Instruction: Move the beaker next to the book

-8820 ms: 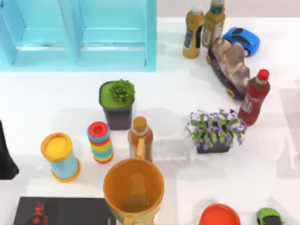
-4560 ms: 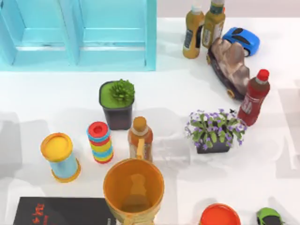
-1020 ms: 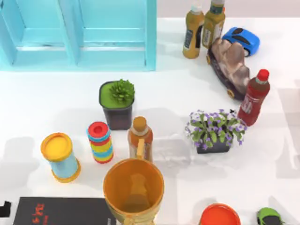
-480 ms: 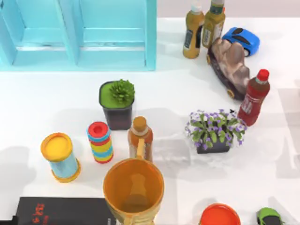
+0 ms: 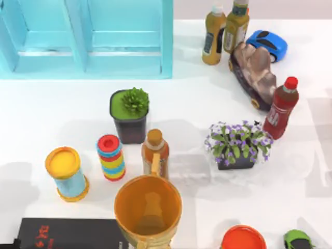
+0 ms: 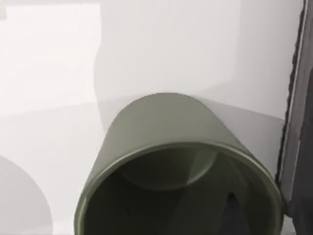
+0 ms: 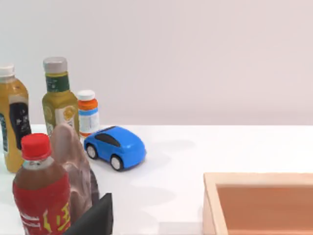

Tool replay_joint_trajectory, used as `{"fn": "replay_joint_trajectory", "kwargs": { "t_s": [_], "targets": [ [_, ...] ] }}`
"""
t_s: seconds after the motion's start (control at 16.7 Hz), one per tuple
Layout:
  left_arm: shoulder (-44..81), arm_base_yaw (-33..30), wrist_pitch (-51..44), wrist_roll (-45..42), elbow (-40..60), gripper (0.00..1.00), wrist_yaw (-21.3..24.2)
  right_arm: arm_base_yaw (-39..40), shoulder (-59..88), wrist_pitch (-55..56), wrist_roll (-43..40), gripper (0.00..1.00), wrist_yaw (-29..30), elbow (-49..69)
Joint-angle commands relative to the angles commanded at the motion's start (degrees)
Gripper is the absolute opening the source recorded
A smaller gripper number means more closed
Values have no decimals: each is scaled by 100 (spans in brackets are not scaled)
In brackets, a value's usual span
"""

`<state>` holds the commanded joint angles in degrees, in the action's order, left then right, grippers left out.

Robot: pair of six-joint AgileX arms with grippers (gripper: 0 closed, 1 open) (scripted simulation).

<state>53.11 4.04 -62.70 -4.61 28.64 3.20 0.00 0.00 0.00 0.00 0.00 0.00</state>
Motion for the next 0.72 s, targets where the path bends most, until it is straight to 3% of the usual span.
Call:
{"fn": "replay_joint_trajectory", "kwargs": {
  "t_s": [0.36,0.72],
  "targets": [
    [0,0,0,0,0,98,0,0,0,0,0,100,0,0],
    [0,0,0,0,0,100,0,0,0,0,0,100,0,0]
  ]
}}
